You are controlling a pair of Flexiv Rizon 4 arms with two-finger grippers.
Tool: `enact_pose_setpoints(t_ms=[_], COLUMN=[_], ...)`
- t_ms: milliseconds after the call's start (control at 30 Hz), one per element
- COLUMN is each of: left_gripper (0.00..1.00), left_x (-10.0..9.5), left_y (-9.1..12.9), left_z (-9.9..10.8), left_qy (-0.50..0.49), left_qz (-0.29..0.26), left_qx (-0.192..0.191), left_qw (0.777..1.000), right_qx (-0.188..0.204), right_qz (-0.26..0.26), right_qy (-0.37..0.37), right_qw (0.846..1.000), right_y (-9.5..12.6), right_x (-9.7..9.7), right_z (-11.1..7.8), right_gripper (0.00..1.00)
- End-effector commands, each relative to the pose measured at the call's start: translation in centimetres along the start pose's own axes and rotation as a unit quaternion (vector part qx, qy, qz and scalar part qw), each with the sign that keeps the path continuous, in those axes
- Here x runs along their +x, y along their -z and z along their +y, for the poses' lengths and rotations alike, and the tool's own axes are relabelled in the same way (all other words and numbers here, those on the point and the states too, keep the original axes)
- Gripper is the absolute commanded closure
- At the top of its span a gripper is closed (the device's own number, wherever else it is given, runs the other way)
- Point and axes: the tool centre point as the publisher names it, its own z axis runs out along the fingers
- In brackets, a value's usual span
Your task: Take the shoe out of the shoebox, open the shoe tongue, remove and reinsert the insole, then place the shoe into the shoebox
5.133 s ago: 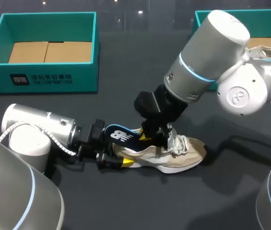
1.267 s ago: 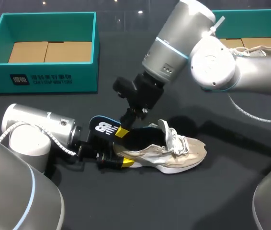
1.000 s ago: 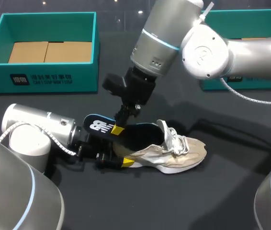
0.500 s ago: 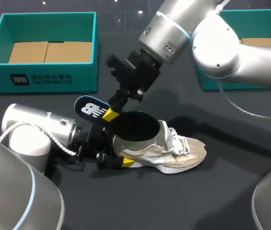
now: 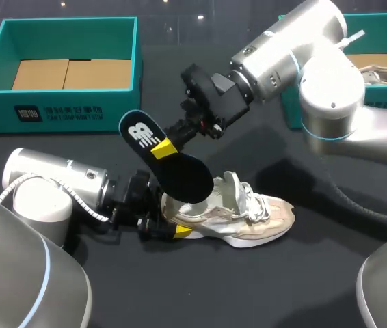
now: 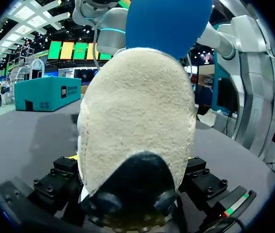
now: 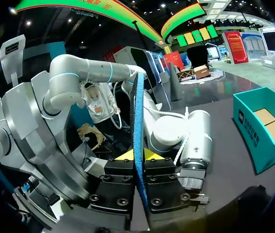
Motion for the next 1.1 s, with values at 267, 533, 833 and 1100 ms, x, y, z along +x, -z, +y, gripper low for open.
enact_pose_setpoints(t_ms=[267, 533, 833, 1100], left_gripper=[1.00, 1.00, 1.00, 1.00], left_x=[0.0, 0.0, 0.0, 0.0], left_y=[0.0, 0.0, 0.0, 0.0], left_z=[0.1, 0.1, 0.1, 0.1], left_qy=[0.000, 0.000, 0.000, 0.000], left_qz=[0.000, 0.000, 0.000, 0.000], left_qx=[-0.001, -0.001, -0.001, -0.001], left_qw=[1.000, 1.000, 1.000, 1.000], right_qx=[0.012, -0.009, -0.092, -0.092], right_qz=[-0.062, -0.084, -0.137, -0.137], right_qy=[-0.026, -0.030, -0.066, -0.066], right_qw=[0.998, 0.996, 0.984, 0.984], right_y=[4.0, 5.0, 7.9, 7.9], right_x=[6.4, 7.1, 10.6, 10.6], right_z=[2.2, 2.2, 3.0, 3.0], right_gripper=[1.00, 1.00, 1.00, 1.00])
